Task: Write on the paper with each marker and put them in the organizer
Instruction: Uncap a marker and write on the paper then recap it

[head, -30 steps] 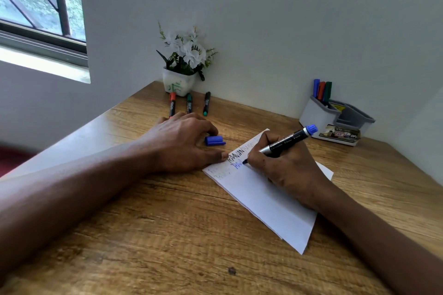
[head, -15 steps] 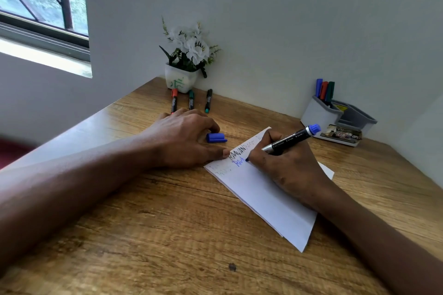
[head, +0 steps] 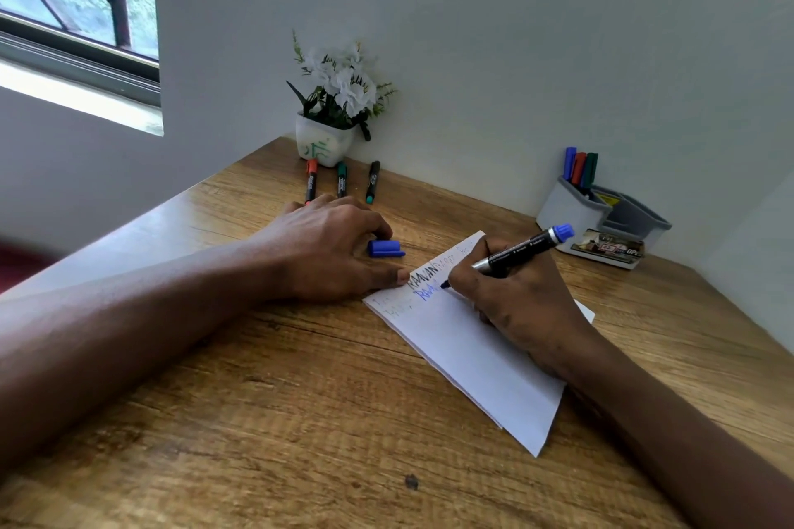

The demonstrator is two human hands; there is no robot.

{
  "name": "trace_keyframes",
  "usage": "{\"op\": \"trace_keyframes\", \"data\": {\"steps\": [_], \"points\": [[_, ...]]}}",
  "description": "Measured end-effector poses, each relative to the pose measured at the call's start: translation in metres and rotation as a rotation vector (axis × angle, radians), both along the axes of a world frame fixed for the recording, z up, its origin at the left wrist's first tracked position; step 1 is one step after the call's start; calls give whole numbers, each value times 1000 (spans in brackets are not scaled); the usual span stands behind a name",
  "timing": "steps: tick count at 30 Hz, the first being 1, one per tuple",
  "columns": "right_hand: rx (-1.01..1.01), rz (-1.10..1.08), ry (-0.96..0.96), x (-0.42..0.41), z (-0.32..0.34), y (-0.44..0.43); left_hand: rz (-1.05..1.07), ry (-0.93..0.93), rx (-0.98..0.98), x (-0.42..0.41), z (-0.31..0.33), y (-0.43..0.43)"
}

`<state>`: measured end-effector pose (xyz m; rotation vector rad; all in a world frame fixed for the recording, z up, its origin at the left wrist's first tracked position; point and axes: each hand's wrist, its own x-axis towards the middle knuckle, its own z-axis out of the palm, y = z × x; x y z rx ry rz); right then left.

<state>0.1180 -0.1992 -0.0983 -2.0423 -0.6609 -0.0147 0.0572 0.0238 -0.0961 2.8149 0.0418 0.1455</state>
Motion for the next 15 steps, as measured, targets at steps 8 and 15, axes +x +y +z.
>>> {"op": "trace_keyframes", "data": {"steps": [8, 15], "points": [[17, -69, 12, 1, -4, -1, 2, 4, 4, -2, 2, -2], [-9, -78, 3, 0, -2, 2, 5, -8, -5, 0, 1, -2]]}}
